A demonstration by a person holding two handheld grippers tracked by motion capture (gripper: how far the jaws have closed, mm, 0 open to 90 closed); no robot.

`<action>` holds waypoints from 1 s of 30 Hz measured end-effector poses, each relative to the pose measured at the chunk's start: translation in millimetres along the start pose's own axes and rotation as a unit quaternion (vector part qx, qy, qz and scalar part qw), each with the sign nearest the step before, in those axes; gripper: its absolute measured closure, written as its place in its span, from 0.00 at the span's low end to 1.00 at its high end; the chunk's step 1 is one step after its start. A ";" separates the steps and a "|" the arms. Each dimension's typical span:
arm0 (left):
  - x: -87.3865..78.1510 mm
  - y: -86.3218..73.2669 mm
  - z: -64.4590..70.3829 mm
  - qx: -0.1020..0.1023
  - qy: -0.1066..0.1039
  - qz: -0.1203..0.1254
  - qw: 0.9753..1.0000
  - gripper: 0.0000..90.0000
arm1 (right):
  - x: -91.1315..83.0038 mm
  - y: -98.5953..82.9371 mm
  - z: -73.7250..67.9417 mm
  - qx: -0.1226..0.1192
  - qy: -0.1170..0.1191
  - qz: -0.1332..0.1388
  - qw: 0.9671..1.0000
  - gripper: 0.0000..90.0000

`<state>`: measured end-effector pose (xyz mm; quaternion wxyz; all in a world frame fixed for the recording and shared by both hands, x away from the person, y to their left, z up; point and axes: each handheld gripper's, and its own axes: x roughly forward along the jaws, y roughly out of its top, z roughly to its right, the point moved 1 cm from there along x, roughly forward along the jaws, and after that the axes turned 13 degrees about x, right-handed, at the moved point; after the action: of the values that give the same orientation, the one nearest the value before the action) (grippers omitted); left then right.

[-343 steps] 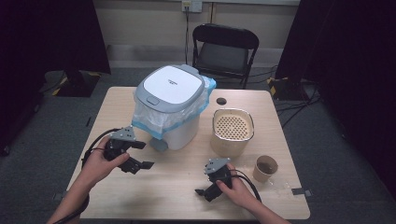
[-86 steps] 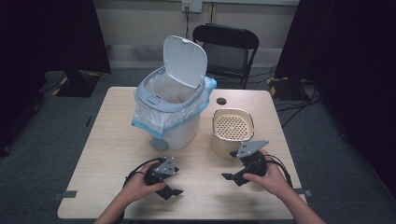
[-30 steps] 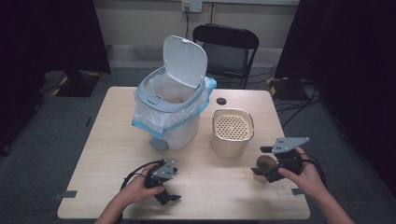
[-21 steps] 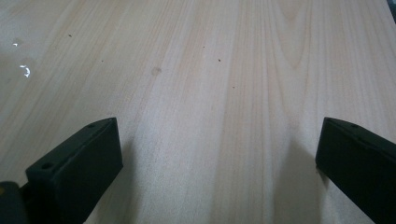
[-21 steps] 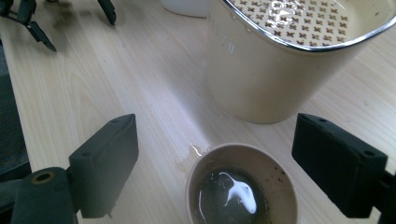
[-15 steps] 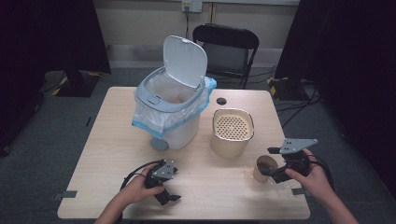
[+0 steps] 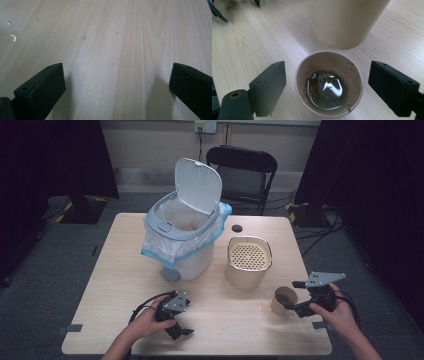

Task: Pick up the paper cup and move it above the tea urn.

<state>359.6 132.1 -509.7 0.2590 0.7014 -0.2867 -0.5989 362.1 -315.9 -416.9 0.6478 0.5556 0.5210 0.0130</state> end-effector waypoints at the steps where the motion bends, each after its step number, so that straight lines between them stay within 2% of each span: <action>1: 0.0 0.0 0.0 0.000 0.000 0.000 1.000 0.00 | 0.6 -1.7 0.9 0.004 0.002 0.001 1.000 0.16; 13: 0.0 0.0 0.0 0.000 0.000 0.000 1.000 0.00 | 5.9 -16.5 8.2 0.022 0.005 0.011 1.000 0.16; 30: 0.0 0.0 0.0 0.000 0.000 0.000 1.000 0.00 | 24.9 -33.5 7.4 0.034 0.014 0.013 0.999 0.16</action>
<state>359.6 132.1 -509.7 0.2588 0.7015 -0.2869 -0.5988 359.8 -319.1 -459.1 0.6211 0.5837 0.5229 0.0120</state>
